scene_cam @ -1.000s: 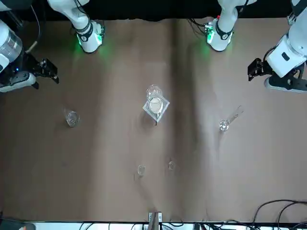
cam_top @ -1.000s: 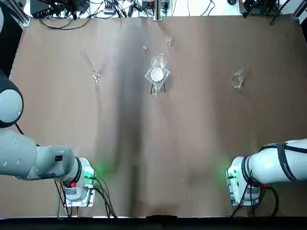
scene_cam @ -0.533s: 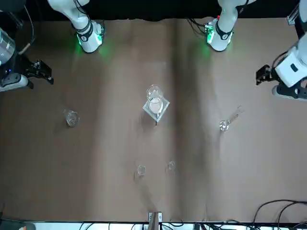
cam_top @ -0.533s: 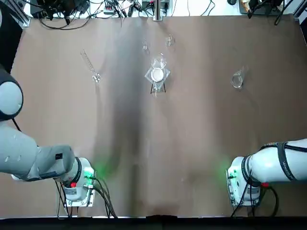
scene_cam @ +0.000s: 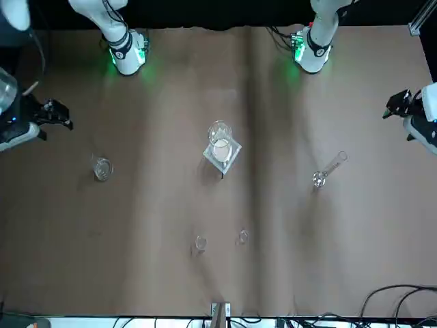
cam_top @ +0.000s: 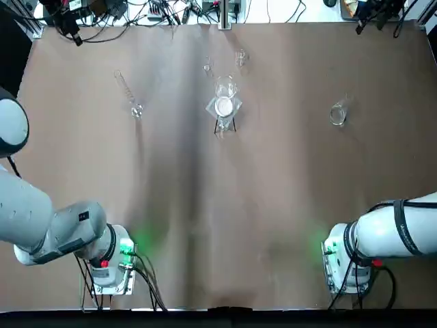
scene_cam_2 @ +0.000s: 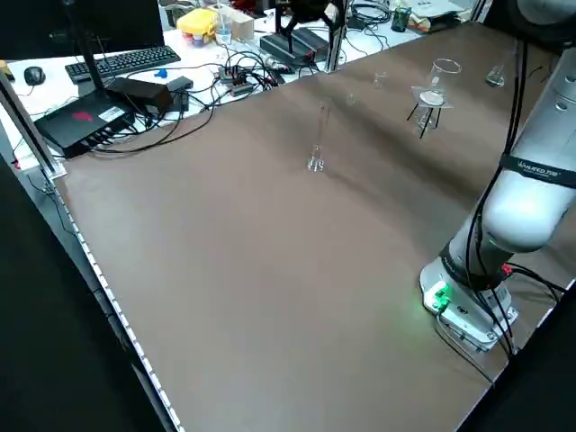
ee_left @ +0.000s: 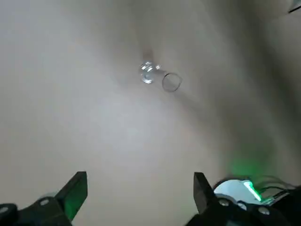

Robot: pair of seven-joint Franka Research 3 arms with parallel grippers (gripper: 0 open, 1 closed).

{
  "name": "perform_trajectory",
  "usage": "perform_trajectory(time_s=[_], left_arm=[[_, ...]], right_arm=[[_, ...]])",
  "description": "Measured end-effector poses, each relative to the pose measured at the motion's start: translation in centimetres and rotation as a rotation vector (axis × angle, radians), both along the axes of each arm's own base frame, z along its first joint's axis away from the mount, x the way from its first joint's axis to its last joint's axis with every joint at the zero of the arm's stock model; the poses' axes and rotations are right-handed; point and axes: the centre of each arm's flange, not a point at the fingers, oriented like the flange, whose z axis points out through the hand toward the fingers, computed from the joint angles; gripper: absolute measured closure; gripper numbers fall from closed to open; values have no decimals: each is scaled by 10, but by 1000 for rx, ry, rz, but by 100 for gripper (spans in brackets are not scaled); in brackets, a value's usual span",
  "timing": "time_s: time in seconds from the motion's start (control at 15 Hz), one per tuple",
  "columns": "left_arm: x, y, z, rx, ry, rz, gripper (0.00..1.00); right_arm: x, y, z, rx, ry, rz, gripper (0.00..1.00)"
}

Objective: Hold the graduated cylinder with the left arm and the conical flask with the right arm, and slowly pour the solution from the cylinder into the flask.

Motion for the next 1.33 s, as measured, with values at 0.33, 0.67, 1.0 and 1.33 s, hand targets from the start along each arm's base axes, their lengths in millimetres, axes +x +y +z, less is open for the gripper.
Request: perform_trajectory(time_s=[0.33,0.67,1.0,1.33], left_arm=[[29,32,-73,-239,22,-160,0],[35,85,-125,-535,-70,-340,0],[33,132,-185,-868,-302,-544,0],[38,136,-271,-1141,-508,-604,0]], right_arm=[[6,-67,-28,131,-19,169,0],[11,-140,-83,296,-81,358,0],[13,-185,-145,428,-137,454,0],[11,-210,-186,511,-205,526,0]])
